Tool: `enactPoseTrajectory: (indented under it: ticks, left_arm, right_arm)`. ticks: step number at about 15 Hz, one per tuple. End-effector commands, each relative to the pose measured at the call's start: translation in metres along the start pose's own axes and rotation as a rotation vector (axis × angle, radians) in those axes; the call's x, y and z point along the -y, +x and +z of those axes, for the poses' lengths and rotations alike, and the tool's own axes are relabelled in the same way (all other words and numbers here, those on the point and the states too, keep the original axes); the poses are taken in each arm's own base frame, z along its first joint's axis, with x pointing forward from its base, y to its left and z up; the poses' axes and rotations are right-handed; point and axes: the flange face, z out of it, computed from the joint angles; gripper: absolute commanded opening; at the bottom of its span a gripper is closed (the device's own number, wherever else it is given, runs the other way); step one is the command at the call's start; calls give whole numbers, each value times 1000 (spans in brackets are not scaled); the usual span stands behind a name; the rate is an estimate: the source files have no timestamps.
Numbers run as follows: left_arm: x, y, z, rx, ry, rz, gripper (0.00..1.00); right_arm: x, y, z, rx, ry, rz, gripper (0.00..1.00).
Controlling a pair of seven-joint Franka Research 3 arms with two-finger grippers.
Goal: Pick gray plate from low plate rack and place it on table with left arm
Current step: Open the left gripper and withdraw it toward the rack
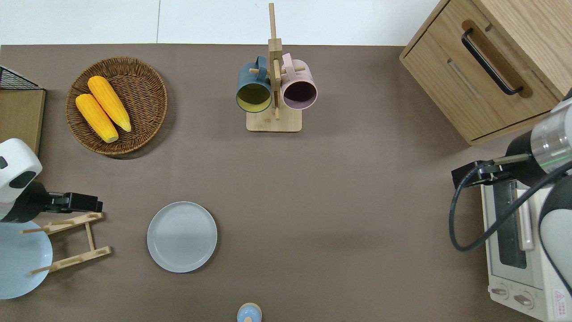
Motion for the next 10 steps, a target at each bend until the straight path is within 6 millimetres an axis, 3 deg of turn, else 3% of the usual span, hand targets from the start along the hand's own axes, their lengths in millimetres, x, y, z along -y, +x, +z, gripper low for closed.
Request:
enactPoseTrajectory:
  ticks: [1, 6, 10]
  left_arm:
    - [-25, 7, -33, -15, 99, -1, 991]
    - [-50, 9, -57, -45, 139, 44, 991]
    - [-53, 8, -69, -63, 135, -30, 991]
  right_arm:
    - [-2, -2, -3, 1, -6, 15, 983]
    - [-2, -2, -3, 3, -7, 15, 983]
    - [-2, -2, -3, 1, -6, 15, 983]
